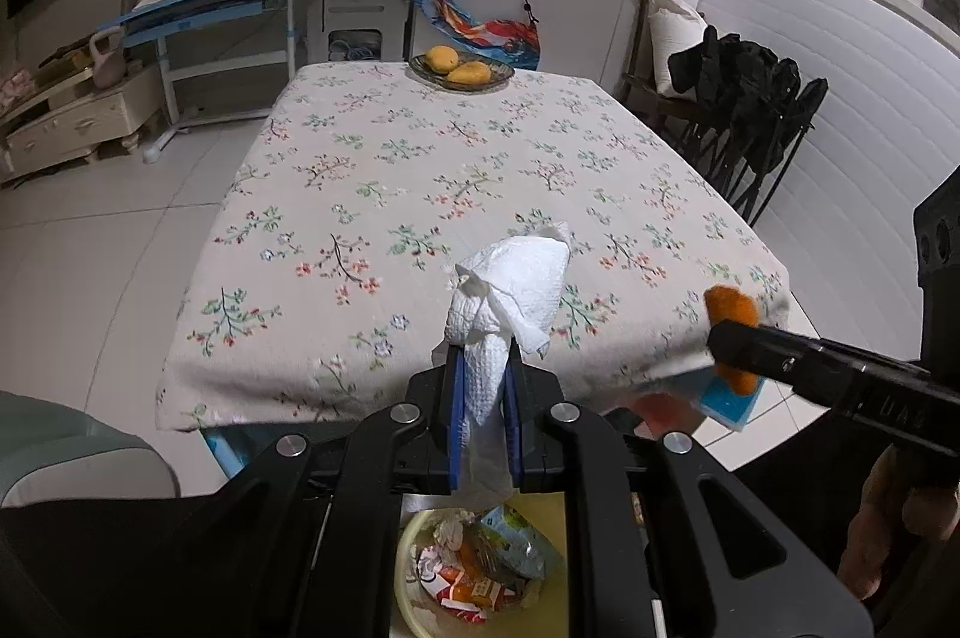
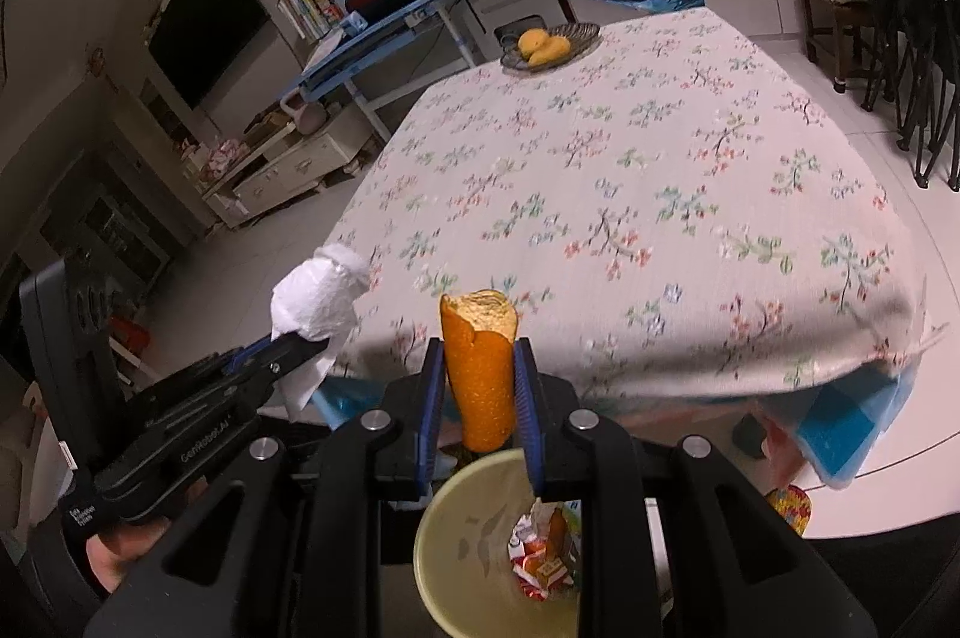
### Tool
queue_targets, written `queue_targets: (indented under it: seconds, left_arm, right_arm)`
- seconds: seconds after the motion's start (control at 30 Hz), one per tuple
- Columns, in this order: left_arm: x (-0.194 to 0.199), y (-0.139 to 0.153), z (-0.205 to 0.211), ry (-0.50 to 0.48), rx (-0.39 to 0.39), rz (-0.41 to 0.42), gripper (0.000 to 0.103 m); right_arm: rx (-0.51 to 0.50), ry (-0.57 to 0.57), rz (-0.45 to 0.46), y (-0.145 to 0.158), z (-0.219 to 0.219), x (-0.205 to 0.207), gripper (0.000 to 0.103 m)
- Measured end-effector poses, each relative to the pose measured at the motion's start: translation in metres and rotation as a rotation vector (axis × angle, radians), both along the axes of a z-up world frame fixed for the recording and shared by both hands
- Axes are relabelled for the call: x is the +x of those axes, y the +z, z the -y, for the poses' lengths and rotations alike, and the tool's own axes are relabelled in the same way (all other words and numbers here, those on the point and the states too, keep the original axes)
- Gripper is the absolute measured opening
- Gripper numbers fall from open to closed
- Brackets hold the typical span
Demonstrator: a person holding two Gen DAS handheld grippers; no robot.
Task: Collect trash
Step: 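Carry the orange peel and napkin with both tools to the basin, then open both tools to drop the peel and napkin into the basin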
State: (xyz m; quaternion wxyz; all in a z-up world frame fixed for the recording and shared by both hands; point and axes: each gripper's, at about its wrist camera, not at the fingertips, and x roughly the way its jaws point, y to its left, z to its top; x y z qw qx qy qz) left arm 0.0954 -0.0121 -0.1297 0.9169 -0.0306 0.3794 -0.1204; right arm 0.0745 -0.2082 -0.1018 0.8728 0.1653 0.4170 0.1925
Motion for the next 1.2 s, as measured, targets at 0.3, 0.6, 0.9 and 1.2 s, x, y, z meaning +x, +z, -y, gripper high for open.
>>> queue_targets:
  seconds: [0.3, 0.6, 0.9, 1.2]
  left_arm:
    - [-0.015, -0.012, 0.010, -0.039, 0.031, -0.035, 0.011]
    - [-0.026, -0.034, 0.018, -0.079, 0.084, -0.115, 0.011]
    - [-0.035, -0.081, 0.026, -0.162, 0.148, -0.341, 0.011]
    - [-0.045, -0.115, 0.045, -0.277, 0.200, -0.512, 0.022]
  right_arm:
    - [-0.057, 0.085, -0.097, -0.024, -0.017, -0.015, 0.024]
    - [-0.155, 0.163, -0.278, -0.063, -0.034, -0.020, 0.029]
    - [-0.167, 0.095, -0.294, -0.064, -0.016, -0.025, 0.053]
    - [-0.117, -0.066, -0.235, -0.053, 0.016, -0.022, 0.065]
